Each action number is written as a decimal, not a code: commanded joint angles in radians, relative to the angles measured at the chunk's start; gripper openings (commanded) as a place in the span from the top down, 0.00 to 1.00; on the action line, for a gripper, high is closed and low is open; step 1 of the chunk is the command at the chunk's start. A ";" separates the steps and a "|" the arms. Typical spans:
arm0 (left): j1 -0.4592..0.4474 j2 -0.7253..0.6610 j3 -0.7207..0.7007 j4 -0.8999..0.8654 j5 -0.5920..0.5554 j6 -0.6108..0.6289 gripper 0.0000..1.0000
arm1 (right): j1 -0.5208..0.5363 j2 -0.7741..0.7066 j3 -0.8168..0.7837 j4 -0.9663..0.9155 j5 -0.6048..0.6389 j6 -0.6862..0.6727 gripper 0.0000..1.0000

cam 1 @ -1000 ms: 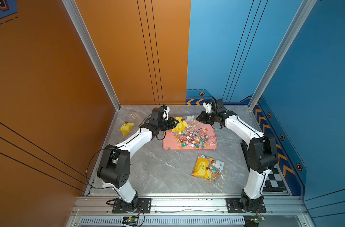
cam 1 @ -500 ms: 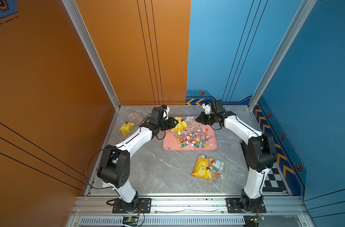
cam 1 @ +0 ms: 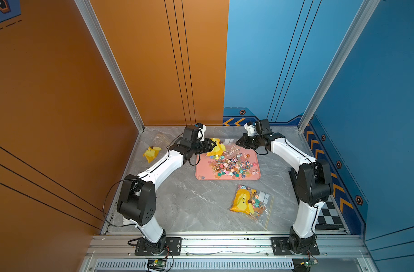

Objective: Pour candies out of the ziploc bag
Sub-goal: 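Pour the candies out of the ziploc bag onto the tray.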

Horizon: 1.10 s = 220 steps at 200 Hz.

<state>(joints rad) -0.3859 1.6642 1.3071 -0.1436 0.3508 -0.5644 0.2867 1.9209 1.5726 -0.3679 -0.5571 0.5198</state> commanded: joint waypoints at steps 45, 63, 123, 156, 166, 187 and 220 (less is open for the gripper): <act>-0.008 -0.030 0.066 0.010 -0.028 0.034 1.00 | -0.017 0.023 0.019 -0.031 -0.025 -0.012 1.00; -0.008 -0.031 0.066 0.009 -0.029 0.035 1.00 | -0.021 0.020 0.019 -0.029 -0.042 -0.009 1.00; -0.017 -0.018 0.096 0.001 -0.031 0.036 1.00 | -0.032 0.007 0.014 -0.031 -0.043 -0.010 0.99; -0.018 -0.018 0.101 -0.003 -0.035 0.039 1.00 | -0.032 0.001 0.012 -0.031 -0.043 -0.011 1.00; -0.019 -0.018 0.103 -0.003 -0.034 0.039 1.00 | -0.033 0.000 0.015 -0.031 -0.043 -0.010 1.00; -0.021 -0.017 0.110 -0.005 -0.033 0.040 1.00 | -0.036 -0.005 0.019 -0.031 -0.043 -0.010 1.00; -0.021 -0.012 0.125 -0.014 -0.034 0.046 1.00 | -0.042 -0.012 0.015 -0.031 -0.041 -0.010 1.00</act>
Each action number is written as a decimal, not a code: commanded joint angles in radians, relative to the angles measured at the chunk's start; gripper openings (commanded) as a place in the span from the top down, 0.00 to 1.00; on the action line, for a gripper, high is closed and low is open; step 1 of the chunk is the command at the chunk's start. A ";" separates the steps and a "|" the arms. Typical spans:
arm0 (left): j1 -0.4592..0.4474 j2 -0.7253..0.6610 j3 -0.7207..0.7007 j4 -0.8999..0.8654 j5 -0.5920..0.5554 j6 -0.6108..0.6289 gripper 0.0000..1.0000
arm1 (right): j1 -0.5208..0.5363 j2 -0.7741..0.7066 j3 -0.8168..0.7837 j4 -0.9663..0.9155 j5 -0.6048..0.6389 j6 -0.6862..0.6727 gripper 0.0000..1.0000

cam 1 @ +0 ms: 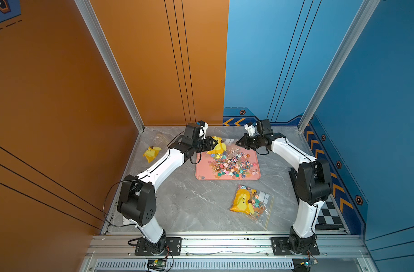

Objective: Pour candies out of the ziploc bag
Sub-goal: 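Pour the candies out of the ziploc bag onto the tray.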

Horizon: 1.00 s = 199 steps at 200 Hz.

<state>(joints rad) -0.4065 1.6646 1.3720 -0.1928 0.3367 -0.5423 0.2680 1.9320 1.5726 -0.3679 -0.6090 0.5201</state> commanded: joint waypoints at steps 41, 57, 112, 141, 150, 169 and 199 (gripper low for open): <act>-0.003 -0.009 0.061 0.035 -0.020 0.023 1.00 | -0.026 -0.034 0.008 -0.032 0.010 -0.012 1.00; -0.004 -0.010 0.061 0.035 -0.022 0.024 1.00 | -0.028 -0.038 0.009 -0.032 0.011 -0.012 1.00; -0.006 -0.013 0.057 0.035 -0.024 0.024 1.00 | -0.026 -0.046 0.001 -0.033 0.010 -0.011 1.00; -0.008 -0.011 0.056 0.035 -0.024 0.025 1.00 | -0.028 -0.047 -0.005 -0.033 0.011 -0.012 1.00; -0.008 -0.010 0.057 0.035 -0.025 0.025 1.00 | -0.027 -0.050 -0.004 -0.033 0.011 -0.014 1.00; -0.008 -0.008 0.058 0.035 -0.026 0.025 1.00 | -0.027 -0.050 0.000 -0.033 0.011 -0.013 1.00; -0.011 -0.005 0.061 0.035 -0.028 0.024 1.00 | -0.032 -0.052 0.000 -0.034 0.010 -0.012 1.00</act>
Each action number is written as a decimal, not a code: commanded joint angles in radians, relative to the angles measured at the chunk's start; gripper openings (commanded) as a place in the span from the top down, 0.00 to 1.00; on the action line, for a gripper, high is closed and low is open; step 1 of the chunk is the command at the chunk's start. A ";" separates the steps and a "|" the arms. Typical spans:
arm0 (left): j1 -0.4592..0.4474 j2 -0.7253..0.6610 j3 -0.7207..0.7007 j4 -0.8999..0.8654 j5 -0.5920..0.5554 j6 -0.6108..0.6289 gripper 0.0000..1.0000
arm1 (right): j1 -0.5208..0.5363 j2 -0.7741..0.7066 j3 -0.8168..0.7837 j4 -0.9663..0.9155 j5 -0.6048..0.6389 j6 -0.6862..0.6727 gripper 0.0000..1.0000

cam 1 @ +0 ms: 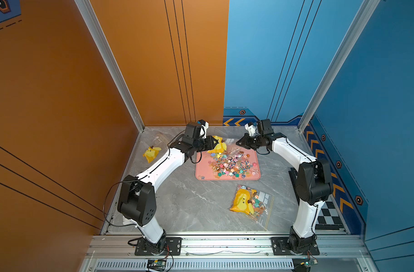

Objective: Pour candies out of the ziploc bag
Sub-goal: 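Pour the candies out of the ziploc bag onto the tray.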

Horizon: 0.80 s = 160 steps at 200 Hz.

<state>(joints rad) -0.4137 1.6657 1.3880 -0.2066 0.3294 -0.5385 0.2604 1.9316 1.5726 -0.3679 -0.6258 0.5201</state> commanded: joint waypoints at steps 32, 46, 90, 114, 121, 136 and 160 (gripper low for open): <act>-0.007 -0.004 0.046 0.048 -0.021 0.021 1.00 | -0.025 -0.053 -0.005 -0.034 0.026 -0.012 1.00; -0.007 -0.004 0.047 0.049 -0.021 0.019 1.00 | -0.026 -0.056 -0.005 -0.034 0.025 -0.012 1.00; -0.010 -0.004 0.045 0.051 -0.021 0.020 1.00 | -0.028 -0.058 -0.005 -0.034 0.026 -0.012 1.00; -0.012 -0.002 0.044 0.052 -0.023 0.019 1.00 | -0.029 -0.062 -0.009 -0.036 0.023 -0.012 1.00; -0.011 -0.001 0.045 0.053 -0.021 0.019 1.00 | -0.029 -0.063 -0.011 -0.034 0.024 -0.012 1.00; -0.013 0.002 0.045 0.053 -0.021 0.019 1.00 | -0.029 -0.067 -0.018 -0.034 0.027 -0.015 1.00; -0.015 0.004 0.045 0.056 -0.020 0.018 1.00 | -0.030 -0.074 -0.026 -0.034 0.032 -0.017 1.00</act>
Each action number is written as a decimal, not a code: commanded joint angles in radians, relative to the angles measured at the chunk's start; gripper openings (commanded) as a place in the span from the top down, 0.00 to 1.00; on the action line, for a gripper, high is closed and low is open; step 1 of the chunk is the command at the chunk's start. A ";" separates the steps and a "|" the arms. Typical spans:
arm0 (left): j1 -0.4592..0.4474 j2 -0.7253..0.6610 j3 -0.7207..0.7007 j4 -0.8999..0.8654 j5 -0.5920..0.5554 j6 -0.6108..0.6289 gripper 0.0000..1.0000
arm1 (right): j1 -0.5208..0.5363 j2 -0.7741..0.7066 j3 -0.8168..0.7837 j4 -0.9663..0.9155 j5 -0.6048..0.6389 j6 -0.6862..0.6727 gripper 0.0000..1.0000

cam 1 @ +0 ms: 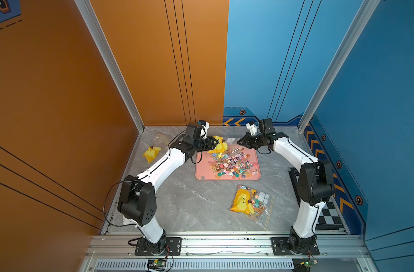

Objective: Pour candies out of the ziploc bag
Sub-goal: 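Pour the candies out of the ziploc bag onto the tray.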

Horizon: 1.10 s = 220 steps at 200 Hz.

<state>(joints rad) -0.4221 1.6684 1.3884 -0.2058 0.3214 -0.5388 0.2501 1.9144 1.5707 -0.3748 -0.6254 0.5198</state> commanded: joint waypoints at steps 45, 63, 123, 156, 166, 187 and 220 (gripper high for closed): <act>-0.009 -0.001 0.043 0.060 -0.012 0.017 1.00 | -0.027 -0.075 -0.045 -0.026 0.038 -0.019 1.00; -0.011 -0.001 0.047 0.060 -0.012 0.017 1.00 | -0.028 -0.086 -0.050 -0.027 0.043 -0.023 1.00; -0.021 0.000 0.049 0.060 -0.015 0.017 1.00 | -0.039 -0.097 -0.064 -0.026 0.041 -0.023 1.00; -0.025 0.001 0.050 0.060 -0.020 0.016 1.00 | -0.039 -0.101 -0.073 -0.026 0.039 -0.023 1.00; -0.025 0.001 0.050 0.060 -0.020 0.017 1.00 | -0.039 -0.103 -0.077 -0.026 0.039 -0.022 1.00; -0.029 0.004 0.053 0.060 -0.021 0.017 1.00 | -0.039 -0.109 -0.082 -0.027 0.039 -0.023 1.00; -0.030 0.004 0.051 0.059 -0.021 0.016 1.00 | -0.038 -0.116 -0.088 -0.026 0.044 -0.026 1.00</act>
<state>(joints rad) -0.4484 1.6760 1.3991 -0.1989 0.3176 -0.5385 0.2279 1.8481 1.5028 -0.3828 -0.6205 0.5194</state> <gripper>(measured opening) 0.253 0.047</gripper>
